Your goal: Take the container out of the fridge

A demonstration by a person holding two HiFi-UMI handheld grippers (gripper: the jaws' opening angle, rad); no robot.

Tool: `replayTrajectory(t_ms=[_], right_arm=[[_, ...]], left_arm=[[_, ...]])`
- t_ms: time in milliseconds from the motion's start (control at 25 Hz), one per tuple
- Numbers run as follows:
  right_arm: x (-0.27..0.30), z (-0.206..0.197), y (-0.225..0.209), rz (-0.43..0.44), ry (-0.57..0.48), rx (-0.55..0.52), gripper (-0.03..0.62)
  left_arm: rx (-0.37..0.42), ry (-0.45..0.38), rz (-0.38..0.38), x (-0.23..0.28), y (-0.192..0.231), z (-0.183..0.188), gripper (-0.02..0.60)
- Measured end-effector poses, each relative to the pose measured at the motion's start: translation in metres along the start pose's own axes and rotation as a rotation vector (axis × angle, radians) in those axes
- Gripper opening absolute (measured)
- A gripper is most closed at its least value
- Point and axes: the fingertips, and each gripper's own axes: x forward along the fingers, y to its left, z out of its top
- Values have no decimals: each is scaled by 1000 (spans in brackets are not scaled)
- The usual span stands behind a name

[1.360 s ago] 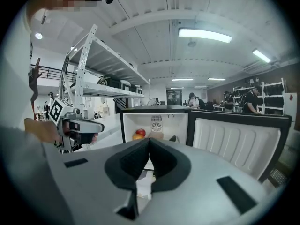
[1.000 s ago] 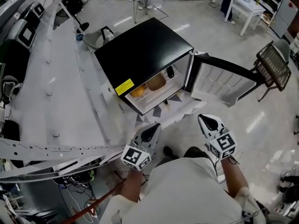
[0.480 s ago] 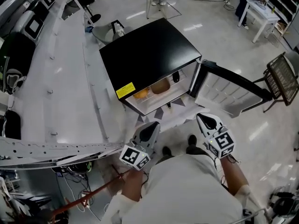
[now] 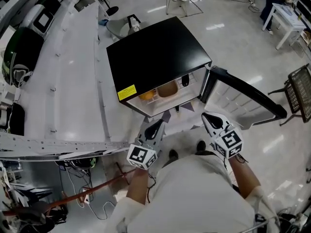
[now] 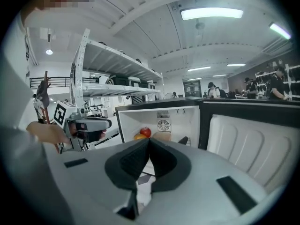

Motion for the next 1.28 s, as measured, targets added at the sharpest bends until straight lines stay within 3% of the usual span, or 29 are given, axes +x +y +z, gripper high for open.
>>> replayTrajectory(t_ms=[280, 520, 680, 800, 1280], right_arm=[[6, -13, -19, 55, 33, 3, 6], [8, -18, -28, 92, 40, 15, 6], [8, -24, -33, 109, 49, 25, 6], [8, -30, -38, 120, 61, 35, 6], [16, -29, -52, 171, 65, 51, 6]], left_arm=[[0, 40, 65, 32, 5, -11, 28], [122, 102, 144, 61, 16, -21, 71], [146, 120, 179, 80, 25, -29, 74], [231, 195, 191, 97, 25, -45, 80], [646, 433, 316, 152, 52, -108, 253]])
